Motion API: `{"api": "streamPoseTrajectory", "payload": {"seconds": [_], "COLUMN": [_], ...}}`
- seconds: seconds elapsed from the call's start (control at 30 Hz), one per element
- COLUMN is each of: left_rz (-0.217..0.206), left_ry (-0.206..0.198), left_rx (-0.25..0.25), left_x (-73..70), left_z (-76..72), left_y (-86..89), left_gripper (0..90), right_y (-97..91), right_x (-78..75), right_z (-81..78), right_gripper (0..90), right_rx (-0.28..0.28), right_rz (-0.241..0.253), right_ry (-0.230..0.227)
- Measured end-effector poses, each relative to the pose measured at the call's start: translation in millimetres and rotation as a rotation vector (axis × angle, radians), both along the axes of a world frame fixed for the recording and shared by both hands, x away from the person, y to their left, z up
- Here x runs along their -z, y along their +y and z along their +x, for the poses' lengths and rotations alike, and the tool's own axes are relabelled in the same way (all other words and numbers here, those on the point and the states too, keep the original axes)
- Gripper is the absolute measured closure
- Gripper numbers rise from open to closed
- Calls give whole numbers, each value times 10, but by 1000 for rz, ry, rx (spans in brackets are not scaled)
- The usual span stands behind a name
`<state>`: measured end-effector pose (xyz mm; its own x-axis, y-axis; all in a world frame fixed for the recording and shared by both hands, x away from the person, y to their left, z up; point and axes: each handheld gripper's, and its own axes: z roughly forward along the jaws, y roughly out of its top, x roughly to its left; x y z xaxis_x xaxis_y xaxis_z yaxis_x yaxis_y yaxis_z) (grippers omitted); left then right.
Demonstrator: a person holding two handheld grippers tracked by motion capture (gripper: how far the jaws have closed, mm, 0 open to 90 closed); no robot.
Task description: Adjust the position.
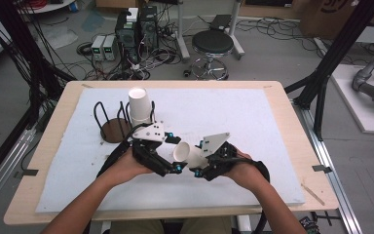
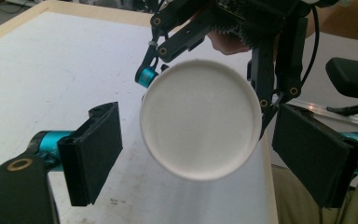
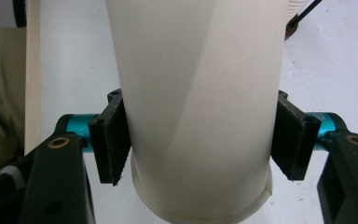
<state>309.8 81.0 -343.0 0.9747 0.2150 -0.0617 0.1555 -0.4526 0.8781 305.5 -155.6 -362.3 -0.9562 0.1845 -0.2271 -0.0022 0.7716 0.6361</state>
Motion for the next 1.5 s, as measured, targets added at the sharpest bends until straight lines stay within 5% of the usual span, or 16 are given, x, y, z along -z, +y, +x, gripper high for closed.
{"api": "streamPoseTrajectory", "payload": {"seconds": [0.7, 1.0, 1.17, 1.5], "left_rz": [109, 139, 109, -12], "left_ry": [59, 34, 25, 16], "left_rx": [56, 68, 58, 2], "left_x": [115, 141, 150, 222], "left_z": [72, 73, 74, 76], "left_y": [-149, -155, -119, 36], "left_gripper": [301, 336, 353, 359], "right_y": [126, 132, 74, -306], "right_x": [41, 53, 46, -90], "right_z": [-57, -61, -66, -116], "right_gripper": [312, 292, 236, 207], "right_rx": [-35, -32, -22, 56], "right_rz": [-124, -164, -108, 180], "right_ry": [-32, -25, -35, -3]}}
